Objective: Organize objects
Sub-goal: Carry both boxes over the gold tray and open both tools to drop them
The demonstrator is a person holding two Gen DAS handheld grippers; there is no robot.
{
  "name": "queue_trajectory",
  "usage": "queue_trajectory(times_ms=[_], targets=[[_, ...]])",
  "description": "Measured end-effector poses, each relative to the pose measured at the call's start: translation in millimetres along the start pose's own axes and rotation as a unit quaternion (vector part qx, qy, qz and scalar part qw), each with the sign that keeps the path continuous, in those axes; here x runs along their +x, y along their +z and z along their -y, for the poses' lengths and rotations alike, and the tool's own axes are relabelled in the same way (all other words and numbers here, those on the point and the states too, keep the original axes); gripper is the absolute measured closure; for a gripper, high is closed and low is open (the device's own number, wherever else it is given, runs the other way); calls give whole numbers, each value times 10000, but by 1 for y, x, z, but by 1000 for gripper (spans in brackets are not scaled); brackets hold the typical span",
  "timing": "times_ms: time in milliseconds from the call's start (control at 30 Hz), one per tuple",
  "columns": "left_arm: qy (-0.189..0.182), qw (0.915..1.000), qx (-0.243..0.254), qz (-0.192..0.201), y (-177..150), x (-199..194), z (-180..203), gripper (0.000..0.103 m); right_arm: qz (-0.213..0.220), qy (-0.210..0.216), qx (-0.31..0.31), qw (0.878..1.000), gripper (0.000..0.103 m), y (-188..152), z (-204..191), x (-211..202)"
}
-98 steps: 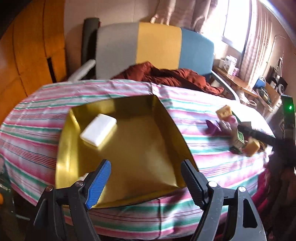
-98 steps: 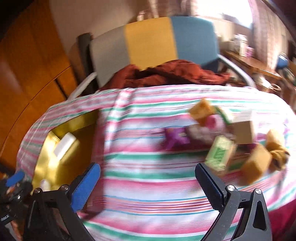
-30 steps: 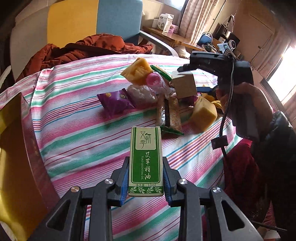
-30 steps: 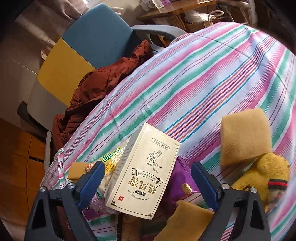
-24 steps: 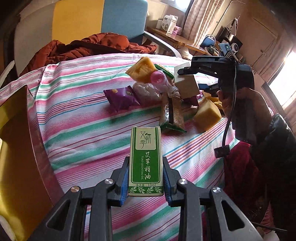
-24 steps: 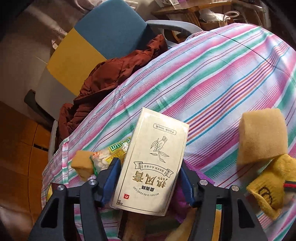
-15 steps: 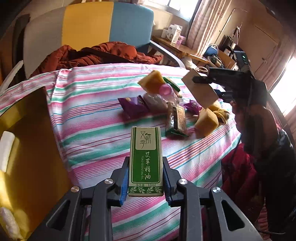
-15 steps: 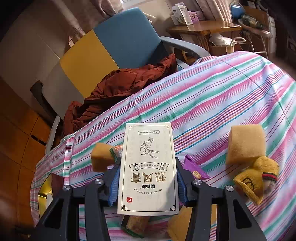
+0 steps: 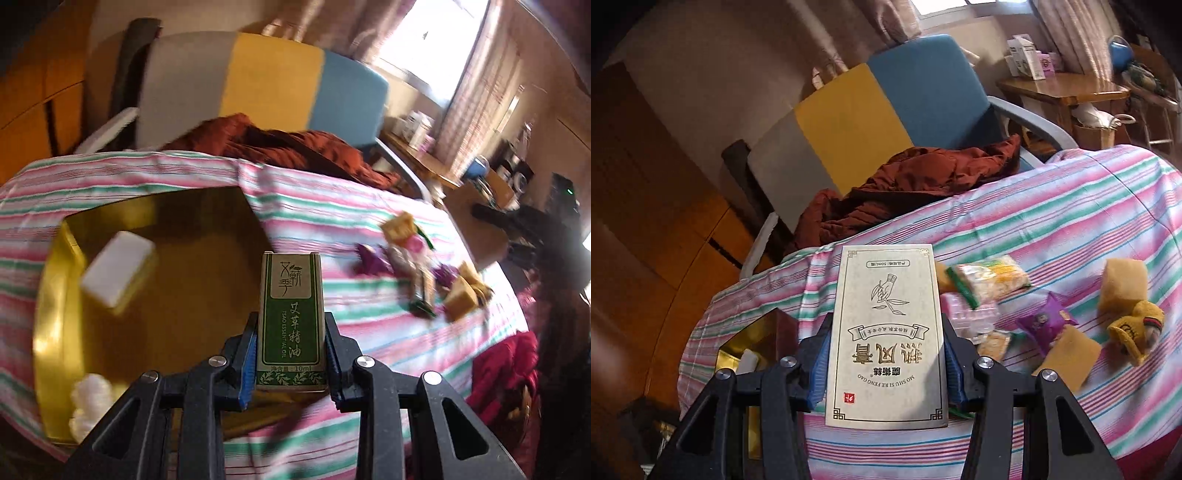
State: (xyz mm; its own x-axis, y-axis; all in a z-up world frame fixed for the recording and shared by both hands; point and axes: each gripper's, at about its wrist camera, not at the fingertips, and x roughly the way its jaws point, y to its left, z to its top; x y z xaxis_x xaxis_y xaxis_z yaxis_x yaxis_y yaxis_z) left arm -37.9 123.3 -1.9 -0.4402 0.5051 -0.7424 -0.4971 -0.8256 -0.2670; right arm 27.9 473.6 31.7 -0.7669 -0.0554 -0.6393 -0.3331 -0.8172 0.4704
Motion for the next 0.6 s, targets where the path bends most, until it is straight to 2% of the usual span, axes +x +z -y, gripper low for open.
queue_trajectory(times_ms=[167, 333, 467, 600], targets=[[614, 9969, -413, 278, 3, -20, -59, 73, -327, 477, -511, 9970, 52, -18, -67, 25], [1095, 9909, -723, 308, -2, -26, -111, 73, -721, 843, -932, 9894, 52, -39, -131, 54], [1297, 9869, -944, 196, -13, -25, -140, 72, -992, 977, -1234, 9825, 52, -56, -173, 76], [1326, 9846, -1138, 38, -29, -22, -157, 60, -1231, 1017, -1391, 9773, 52, -69, -203, 103]])
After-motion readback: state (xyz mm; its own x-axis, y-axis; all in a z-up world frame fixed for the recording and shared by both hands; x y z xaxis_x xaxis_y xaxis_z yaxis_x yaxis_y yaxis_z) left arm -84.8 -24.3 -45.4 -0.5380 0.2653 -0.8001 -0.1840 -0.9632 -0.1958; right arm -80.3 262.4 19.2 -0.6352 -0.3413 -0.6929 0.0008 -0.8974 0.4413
